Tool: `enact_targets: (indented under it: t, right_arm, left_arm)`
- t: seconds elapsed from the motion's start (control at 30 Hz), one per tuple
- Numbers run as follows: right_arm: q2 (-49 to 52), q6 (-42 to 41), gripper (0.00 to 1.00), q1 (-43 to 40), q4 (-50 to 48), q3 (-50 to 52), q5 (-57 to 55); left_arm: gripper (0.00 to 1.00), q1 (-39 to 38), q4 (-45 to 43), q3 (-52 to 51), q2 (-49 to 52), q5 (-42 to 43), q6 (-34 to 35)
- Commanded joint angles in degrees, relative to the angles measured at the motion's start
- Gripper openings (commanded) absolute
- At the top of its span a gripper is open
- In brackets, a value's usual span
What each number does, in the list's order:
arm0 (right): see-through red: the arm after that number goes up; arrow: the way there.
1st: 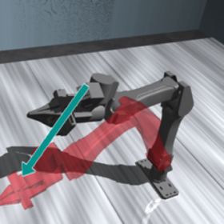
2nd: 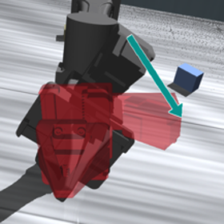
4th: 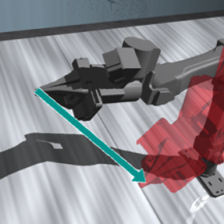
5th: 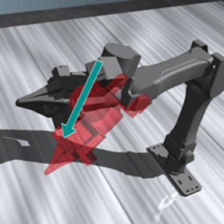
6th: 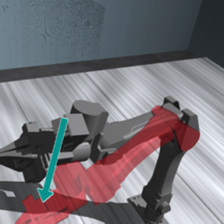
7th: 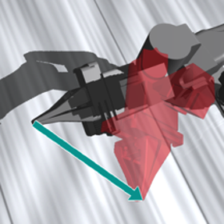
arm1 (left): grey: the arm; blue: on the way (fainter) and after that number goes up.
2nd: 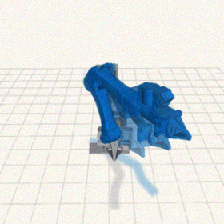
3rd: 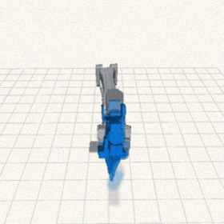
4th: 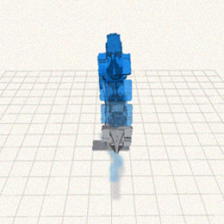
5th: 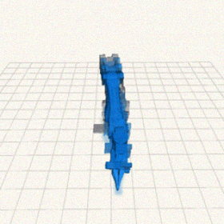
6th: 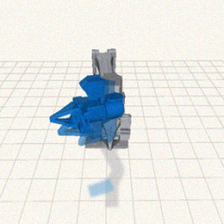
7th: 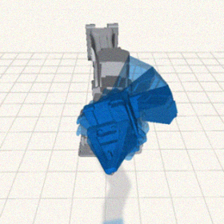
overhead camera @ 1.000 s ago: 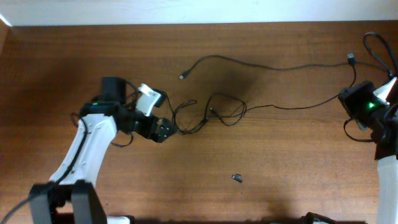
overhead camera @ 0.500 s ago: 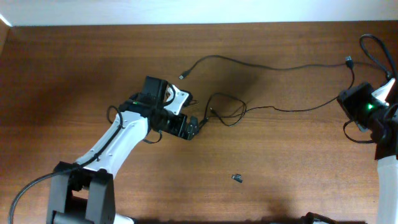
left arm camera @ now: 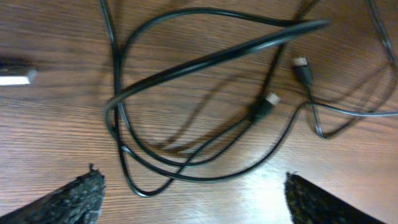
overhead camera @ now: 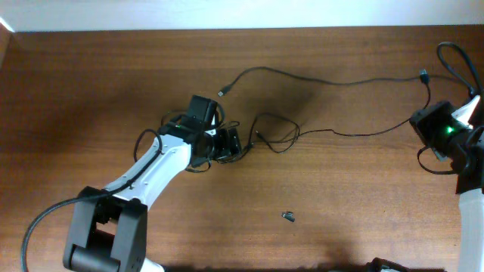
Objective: Untangle cables
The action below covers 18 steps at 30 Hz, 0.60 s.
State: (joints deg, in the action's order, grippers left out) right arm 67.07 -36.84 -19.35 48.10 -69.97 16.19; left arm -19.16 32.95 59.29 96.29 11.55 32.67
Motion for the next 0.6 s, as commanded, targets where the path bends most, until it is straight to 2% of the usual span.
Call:
enact_targets:
  t: [0.0, 0.07, 0.1, 0.3, 0.33, 0.47, 0.5, 0.53, 0.57]
  right_arm:
    - [-0.04, 0.68, 0.04, -0.17, 0.15, -1.07, -0.13]
    - [-0.04, 0.68, 0.04, -0.17, 0.15, -1.07, -0.13]
    - [-0.04, 0.68, 0.04, -0.17, 0.15, -1.07, -0.11]
    - [-0.04, 0.68, 0.04, -0.17, 0.17, -1.07, -0.13]
    - [-0.04, 0.68, 0.04, -0.17, 0.15, -1.07, -0.13]
    - [-0.04, 0.70, 0.04, -0.17, 0.15, -1.07, -0.17]
    - [-0.04, 0.70, 0.04, -0.17, 0.17, -1.07, -0.31]
    - [-0.04, 0.68, 0.04, -0.17, 0.17, -1.07, -0.31]
    - [-0.04, 0.70, 0.04, -0.17, 0.15, -1.07, -0.31]
  left_arm:
    - [0.87, -2.58, 0.52, -0.24, 0.63, -7.58, 6.91]
    - [0.62, -3.23, 0.55, -0.24, 0.68, -9.16, 10.54]
    - [0.60, -3.48, 0.52, -0.33, 0.79, -10.14, 12.39]
    - [0.68, -3.48, 0.52, -0.66, 4.68, -10.51, 14.47]
    - [0.68, -3.48, 0.39, -0.66, 5.53, -10.54, 14.47]
    - [0.55, -3.48, -0.04, -0.66, 5.88, -11.58, 15.76]
    - [0.45, -3.48, -0.04, -0.66, 5.88, -11.56, 15.76]
    - [0.29, -3.48, -0.15, -0.66, 5.88, -11.56, 15.76]
    - [0.22, -3.48, -0.20, -0.66, 5.88, -11.56, 15.76]
